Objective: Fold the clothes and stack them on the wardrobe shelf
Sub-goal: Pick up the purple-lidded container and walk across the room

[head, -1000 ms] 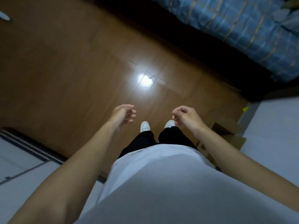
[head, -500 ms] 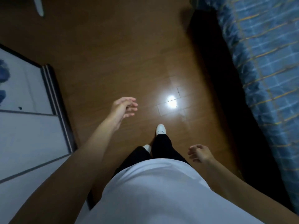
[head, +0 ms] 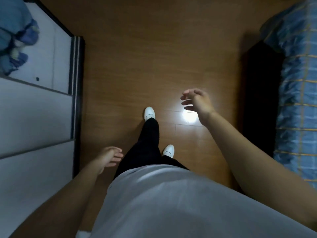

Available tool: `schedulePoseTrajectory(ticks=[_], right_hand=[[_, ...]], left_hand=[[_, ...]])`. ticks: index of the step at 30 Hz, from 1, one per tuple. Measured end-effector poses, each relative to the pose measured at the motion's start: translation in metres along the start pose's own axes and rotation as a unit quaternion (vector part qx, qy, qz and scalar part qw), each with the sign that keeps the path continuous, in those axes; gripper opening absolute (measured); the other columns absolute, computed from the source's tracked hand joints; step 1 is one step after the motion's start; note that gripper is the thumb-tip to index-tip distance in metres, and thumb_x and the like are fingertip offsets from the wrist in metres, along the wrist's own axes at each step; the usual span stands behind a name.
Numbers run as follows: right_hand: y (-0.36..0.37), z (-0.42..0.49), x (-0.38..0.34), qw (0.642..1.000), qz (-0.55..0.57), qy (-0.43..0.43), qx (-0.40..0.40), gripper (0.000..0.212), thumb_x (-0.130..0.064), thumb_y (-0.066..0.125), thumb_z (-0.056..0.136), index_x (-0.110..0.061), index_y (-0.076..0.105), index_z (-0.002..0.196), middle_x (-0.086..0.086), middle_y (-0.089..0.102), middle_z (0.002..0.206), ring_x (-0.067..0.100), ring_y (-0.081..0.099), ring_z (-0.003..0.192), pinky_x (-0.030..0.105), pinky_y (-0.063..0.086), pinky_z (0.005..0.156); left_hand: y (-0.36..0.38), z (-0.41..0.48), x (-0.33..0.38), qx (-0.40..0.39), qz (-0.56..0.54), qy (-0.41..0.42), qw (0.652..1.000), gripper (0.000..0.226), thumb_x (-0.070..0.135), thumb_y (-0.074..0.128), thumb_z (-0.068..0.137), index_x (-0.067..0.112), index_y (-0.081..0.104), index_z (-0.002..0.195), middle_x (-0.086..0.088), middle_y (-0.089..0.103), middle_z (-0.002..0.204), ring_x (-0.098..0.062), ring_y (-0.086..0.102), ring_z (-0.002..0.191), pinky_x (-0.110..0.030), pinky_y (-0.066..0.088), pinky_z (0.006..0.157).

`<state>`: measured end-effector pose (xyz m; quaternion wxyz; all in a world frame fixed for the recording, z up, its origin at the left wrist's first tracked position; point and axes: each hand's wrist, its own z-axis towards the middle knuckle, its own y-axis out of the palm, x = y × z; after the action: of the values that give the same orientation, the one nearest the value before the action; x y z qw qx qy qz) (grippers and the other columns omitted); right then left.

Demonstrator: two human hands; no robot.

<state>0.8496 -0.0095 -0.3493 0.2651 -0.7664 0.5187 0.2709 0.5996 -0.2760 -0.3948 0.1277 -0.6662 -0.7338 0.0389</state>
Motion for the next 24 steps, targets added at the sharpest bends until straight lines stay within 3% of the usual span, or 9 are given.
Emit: schedulePoseTrajectory(ticks=[7,15,19,24], right_hand=[[0.025,0.069,-0.053,0.995,-0.081,0.066,0.008,0.013,-0.014,0.054,0.097,-0.014,0.064,0.087,0.007,0.068,0.084,0.02,0.063,0.067,0.03,0.05,0.063],[0.007,0.116,-0.073,0.964,-0.195,0.18,0.031,0.02,-0.008,0.047,0.103,0.001,0.064,0.101,0.016,0.064,0.087,0.025,0.058,0.068,0.031,0.048,0.061],[0.005,0.167,-0.103,0.959,-0.205,0.195,0.028,0.02,-0.008,0.047,0.102,-0.003,0.065,0.094,0.017,0.066,0.088,0.026,0.059,0.069,0.029,0.048,0.06],[0.02,0.252,-0.179,0.961,-0.201,0.191,0.014,0.022,-0.007,0.051,0.098,-0.009,0.064,0.08,0.017,0.067,0.086,0.025,0.059,0.065,0.028,0.047,0.06]], left_hand=[[-0.045,0.036,0.129,-0.024,-0.042,0.022,0.999,0.027,0.016,0.043,0.104,0.008,0.064,0.119,-0.014,0.07,0.117,-0.027,0.065,0.106,-0.038,0.05,0.09],[-0.101,0.042,0.369,-0.03,-0.109,0.18,0.977,0.027,0.017,0.044,0.104,0.011,0.065,0.121,-0.01,0.071,0.115,-0.024,0.068,0.107,-0.039,0.053,0.095],[-0.122,0.038,0.467,-0.022,-0.139,0.248,0.959,0.026,0.018,0.047,0.102,0.013,0.066,0.118,-0.008,0.073,0.111,-0.02,0.07,0.101,-0.036,0.054,0.091],[-0.143,0.052,0.541,0.0,-0.164,0.237,0.958,0.026,0.015,0.048,0.101,0.007,0.064,0.12,-0.012,0.07,0.109,-0.022,0.067,0.096,-0.038,0.051,0.092]])
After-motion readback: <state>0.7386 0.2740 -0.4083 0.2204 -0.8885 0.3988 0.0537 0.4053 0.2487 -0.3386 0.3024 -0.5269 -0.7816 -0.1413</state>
